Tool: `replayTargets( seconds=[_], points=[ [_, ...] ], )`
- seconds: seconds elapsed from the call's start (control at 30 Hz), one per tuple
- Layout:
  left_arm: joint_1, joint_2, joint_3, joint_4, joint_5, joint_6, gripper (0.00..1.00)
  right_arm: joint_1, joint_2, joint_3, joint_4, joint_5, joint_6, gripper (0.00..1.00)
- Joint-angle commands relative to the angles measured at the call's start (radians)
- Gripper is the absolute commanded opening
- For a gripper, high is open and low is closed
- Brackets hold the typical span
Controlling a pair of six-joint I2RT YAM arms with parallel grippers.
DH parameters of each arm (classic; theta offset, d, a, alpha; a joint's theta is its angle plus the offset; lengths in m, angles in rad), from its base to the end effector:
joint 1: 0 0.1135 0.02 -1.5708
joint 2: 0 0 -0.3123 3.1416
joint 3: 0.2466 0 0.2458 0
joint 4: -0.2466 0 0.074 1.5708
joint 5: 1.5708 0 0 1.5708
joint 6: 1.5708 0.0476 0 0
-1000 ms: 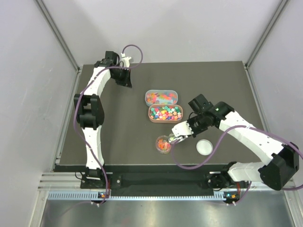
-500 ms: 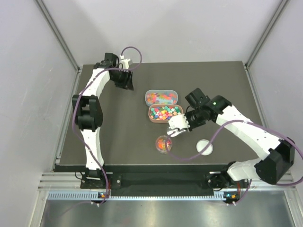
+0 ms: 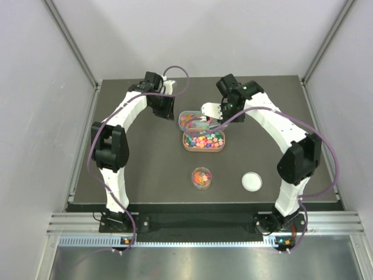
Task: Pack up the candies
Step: Scoop the fake candies from the storage box.
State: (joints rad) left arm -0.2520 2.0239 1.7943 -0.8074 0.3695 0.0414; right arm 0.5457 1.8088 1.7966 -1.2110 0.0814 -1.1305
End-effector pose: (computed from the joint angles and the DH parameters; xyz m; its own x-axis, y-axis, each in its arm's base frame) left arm 0.4438 -0.1320 0.2965 -0.8160 0.2500 -0.5212 0.4446 0.8476 -0.2896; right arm 0.3218 0.1908 0.3599 0.1040 -0.9917 -0.0760 -0.9374 -0.0722 -0.3407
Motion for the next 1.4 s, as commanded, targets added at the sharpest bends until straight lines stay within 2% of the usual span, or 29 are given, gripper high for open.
replayTargets(
  seconds=[0.0,0.13,0.33,0.6,0.77,1.1,1.37],
  points=[
    [-0.012,-0.047,-0.050,0.040,0.005,-0.037,0.33,0.003,0.035,0.134,-0.185,0.087,-0.015,0.00],
    [-0.015,-0.036,-0.102,0.066,0.028,-0.037,0.29,0.008,0.069,0.173,-0.259,0.138,-0.020,0.00],
    [-0.015,-0.005,-0.119,0.082,0.052,-0.072,0.27,0.016,0.043,0.069,-0.259,0.210,-0.060,0.00],
    [-0.015,0.015,-0.127,0.083,0.071,-0.077,0.27,0.057,0.027,-0.032,-0.259,0.225,-0.063,0.00],
    [-0.015,0.012,-0.139,0.091,0.088,-0.089,0.27,0.082,0.066,-0.011,-0.260,0.251,-0.063,0.00],
    [-0.016,-0.065,-0.311,0.172,0.111,-0.112,0.26,0.100,0.162,0.020,-0.263,0.383,-0.057,0.00],
    [-0.016,-0.108,-0.346,0.191,0.135,-0.112,0.26,0.120,0.221,0.041,-0.262,0.469,-0.038,0.00]
  ],
)
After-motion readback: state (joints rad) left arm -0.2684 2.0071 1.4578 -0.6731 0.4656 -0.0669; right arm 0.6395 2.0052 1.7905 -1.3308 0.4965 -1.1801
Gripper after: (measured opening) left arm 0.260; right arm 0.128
